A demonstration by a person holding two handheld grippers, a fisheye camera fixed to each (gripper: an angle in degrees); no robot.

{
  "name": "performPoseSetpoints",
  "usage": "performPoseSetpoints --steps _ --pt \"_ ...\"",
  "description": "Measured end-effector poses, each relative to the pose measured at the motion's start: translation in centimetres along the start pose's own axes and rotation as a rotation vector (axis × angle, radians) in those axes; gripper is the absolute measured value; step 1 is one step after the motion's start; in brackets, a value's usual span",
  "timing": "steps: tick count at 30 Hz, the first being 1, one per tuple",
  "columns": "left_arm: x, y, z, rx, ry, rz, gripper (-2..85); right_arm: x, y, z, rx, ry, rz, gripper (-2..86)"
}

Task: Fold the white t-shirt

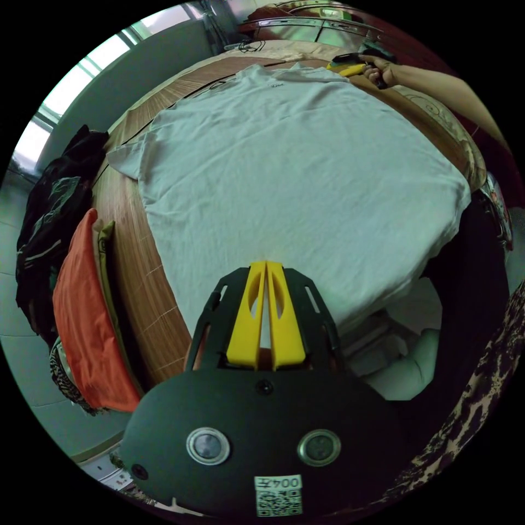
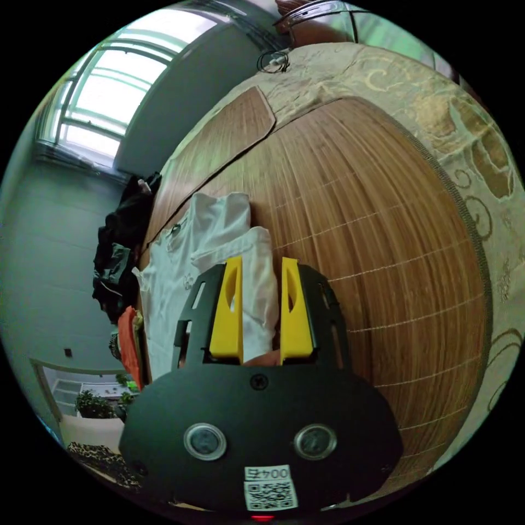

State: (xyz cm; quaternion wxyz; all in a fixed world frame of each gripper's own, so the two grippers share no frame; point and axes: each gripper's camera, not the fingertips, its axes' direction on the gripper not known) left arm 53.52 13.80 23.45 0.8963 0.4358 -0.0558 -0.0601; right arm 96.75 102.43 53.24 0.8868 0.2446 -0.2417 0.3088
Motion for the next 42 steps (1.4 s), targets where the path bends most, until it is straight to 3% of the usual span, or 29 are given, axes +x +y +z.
performPoseSetpoints --steps 6,13,16,21,26,31,36,38,42 --pt "0.2 -1.8 0.3 -0.011 -0.035 0.026 0.4 -5.4 4.7 -3.5 0.130 0.113 -0.229 1.3" --pt "-0.4 -3.8 0.8 0.002 -0.025 0.003 0.4 -16.1 18.1 0.7 0.145 0.764 -0.892 1.0" --pt "-0.7 -4.9 1.0 0.003 -0.019 -0.003 0.4 -16.6 22.6 3.5 0.103 0.934 -1.067 2.3" --pt "-1.2 -7.2 1.5 0.001 -0.015 0.009 0.4 -15.0 26.2 3.9 -0.005 0.971 -1.141 6.1" --pt "-2.0 -9.2 2.0 0.011 0.003 -0.009 0.4 -13.2 25.4 -2.2 0.035 0.787 -0.975 6.0" --pt "-2.9 -11.6 2.6 0.016 0.028 -0.031 0.5 -5.5 17.1 -11.0 0.147 0.373 -0.412 5.0" --pt "-4.0 -14.5 3.2 0.016 0.052 -0.038 0.6 1.1 15.9 -13.6 0.101 0.327 -0.190 5.3" --pt "-4.8 -15.7 3.1 0.010 0.074 -0.044 0.7 3.6 16.6 -15.7 0.108 0.210 -0.083 5.1" --pt "-7.8 -20.3 1.5 0.148 0.199 -0.143 0.6 9.6 20.0 -20.1 0.186 -0.247 0.187 5.7"
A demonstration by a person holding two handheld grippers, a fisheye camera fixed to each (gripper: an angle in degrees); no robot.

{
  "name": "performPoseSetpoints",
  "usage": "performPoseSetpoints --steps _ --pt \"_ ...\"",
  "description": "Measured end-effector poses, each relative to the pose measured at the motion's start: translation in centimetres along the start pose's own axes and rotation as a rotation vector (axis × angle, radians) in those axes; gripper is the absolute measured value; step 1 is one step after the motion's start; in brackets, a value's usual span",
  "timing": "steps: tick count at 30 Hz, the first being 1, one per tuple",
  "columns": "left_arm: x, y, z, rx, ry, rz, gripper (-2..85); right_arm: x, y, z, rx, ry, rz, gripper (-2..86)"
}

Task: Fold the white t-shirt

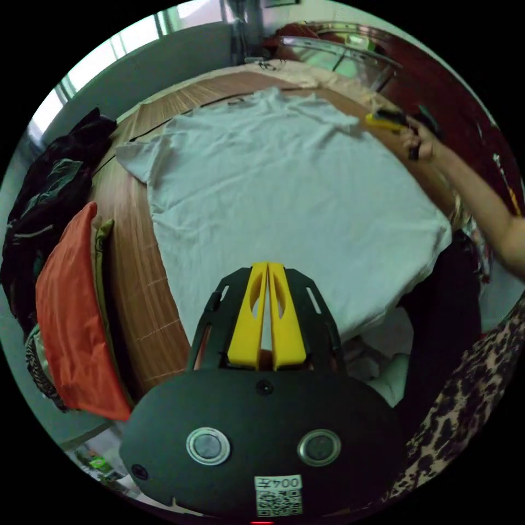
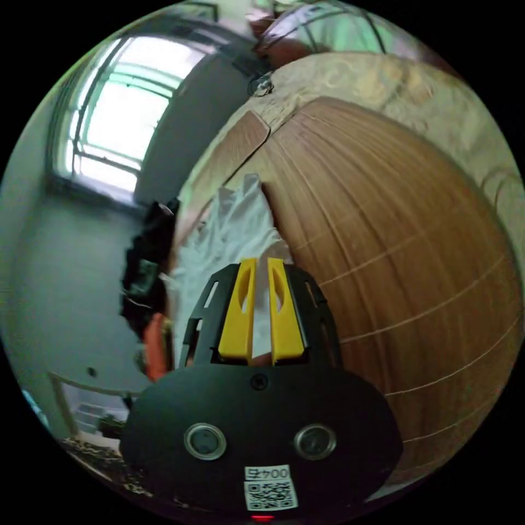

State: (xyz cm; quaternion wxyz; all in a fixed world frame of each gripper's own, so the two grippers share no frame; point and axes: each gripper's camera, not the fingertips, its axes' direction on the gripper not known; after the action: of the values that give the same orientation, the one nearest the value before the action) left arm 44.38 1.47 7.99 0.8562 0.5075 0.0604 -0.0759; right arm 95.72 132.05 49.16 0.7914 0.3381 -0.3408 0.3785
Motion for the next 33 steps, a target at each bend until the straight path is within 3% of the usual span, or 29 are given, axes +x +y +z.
performPoseSetpoints --steps 2,8,14,16,22,25,29,33 --pt "-0.4 -3.6 0.0 0.035 0.036 0.001 0.5 0.7 0.7 -1.2 -0.021 0.012 0.035 6.3" --pt "1.3 -19.3 3.1 0.029 0.111 0.145 0.5 0.1 2.1 -2.1 -0.165 0.308 -0.086 3.9" --pt "4.9 -35.6 7.2 0.067 0.144 0.211 0.9 -1.0 -0.2 -5.5 -0.041 0.399 -0.157 -0.5" --pt "5.7 -40.3 8.9 0.084 0.158 0.184 0.9 0.0 -1.2 -7.1 0.061 0.252 -0.099 -0.7" --pt "8.9 -53.5 15.8 0.014 0.296 0.111 0.9 10.4 -1.4 -4.4 -0.080 -0.420 0.344 -0.7" --pt "10.6 -57.5 18.0 0.015 0.277 0.132 0.9 11.2 0.1 -2.8 -0.076 -0.598 0.399 -0.7" --pt "12.0 -60.5 21.0 -0.023 0.214 0.172 0.9 8.3 1.6 -1.8 -0.064 -0.452 0.306 -0.6" --pt "11.9 -62.1 23.6 -0.059 0.187 0.166 0.8 1.8 3.5 -3.0 0.081 -0.115 -0.006 -0.2"
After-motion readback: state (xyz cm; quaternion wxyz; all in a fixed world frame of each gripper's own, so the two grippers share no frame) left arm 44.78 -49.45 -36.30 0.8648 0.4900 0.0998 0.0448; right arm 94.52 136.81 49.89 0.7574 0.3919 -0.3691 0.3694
